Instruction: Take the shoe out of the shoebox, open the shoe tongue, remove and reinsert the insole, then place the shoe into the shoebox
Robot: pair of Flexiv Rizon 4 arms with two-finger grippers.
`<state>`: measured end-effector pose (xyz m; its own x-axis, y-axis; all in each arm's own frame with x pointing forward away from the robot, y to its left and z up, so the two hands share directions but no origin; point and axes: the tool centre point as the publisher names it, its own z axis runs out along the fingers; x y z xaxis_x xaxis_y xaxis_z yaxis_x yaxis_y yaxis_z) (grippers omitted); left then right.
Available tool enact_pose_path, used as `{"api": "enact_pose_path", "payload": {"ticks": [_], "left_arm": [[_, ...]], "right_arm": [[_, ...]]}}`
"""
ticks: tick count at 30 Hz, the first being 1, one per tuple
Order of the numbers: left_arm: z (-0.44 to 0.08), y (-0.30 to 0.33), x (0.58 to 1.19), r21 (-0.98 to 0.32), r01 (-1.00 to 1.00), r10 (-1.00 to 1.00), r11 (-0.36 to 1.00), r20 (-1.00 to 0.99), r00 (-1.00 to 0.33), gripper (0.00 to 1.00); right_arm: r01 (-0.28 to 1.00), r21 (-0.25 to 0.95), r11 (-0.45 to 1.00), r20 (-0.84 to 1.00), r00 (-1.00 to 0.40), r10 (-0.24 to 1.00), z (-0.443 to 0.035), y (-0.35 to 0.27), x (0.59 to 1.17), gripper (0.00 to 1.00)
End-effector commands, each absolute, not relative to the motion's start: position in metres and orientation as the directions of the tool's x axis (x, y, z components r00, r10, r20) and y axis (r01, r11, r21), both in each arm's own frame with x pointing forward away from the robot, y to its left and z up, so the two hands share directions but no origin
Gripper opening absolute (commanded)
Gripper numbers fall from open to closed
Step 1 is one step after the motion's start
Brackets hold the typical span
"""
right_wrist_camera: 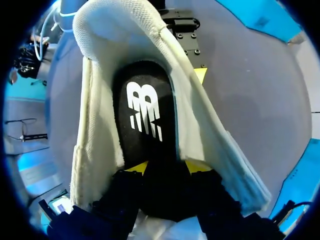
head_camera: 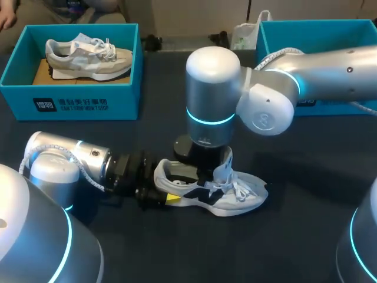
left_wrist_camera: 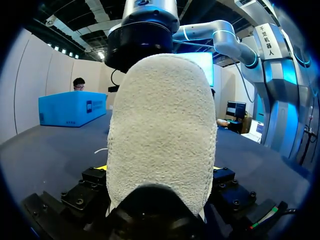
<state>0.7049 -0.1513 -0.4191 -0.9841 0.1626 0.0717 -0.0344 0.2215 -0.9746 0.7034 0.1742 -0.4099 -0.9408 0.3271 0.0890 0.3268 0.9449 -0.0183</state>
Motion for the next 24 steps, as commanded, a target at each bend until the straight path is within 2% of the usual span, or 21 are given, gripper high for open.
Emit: {"api": "enact_pose_path", "payload": {"ticks": [1, 8, 11, 12, 24], "left_arm": [[-0.419, -0.152, 0.704, -0.975, -0.034, 0.163, 0.222, 0.072, -0.984, 0.00], [-0.419, -0.152, 0.704, -0.975, -0.034, 0.163, 0.222, 0.072, -0.984, 0.00], [-0.419, -0.152, 0.704, -0.975, -0.034, 0.163, 0.222, 0.072, -0.984, 0.00], [-0.419, -0.152, 0.704, -0.975, -0.034, 0.163, 0.222, 0.072, -0.984, 0.00], [-0.419, -0.152, 0.704, -0.975, -0.034, 0.163, 0.222, 0.072, -0.984, 0.00]], "right_arm": [[0.319, -0.044, 0.947, 0.137, -0.937, 0.322, -0.430, 0.186, 0.696, 0.40], [0.317, -0.068, 0.946, 0.207, -0.923, 0.325, -0.440, 0.187, 0.676, 0.27], [0.319, -0.072, 0.945, 0.224, -0.918, 0.327, -0.444, 0.185, 0.670, 0.13], [0.319, -0.070, 0.945, 0.227, -0.918, 0.326, -0.444, 0.185, 0.668, 0.01], [0.263, -0.020, 0.964, 0.202, -0.944, 0.262, -0.395, 0.180, 0.663, 0.00]]}}
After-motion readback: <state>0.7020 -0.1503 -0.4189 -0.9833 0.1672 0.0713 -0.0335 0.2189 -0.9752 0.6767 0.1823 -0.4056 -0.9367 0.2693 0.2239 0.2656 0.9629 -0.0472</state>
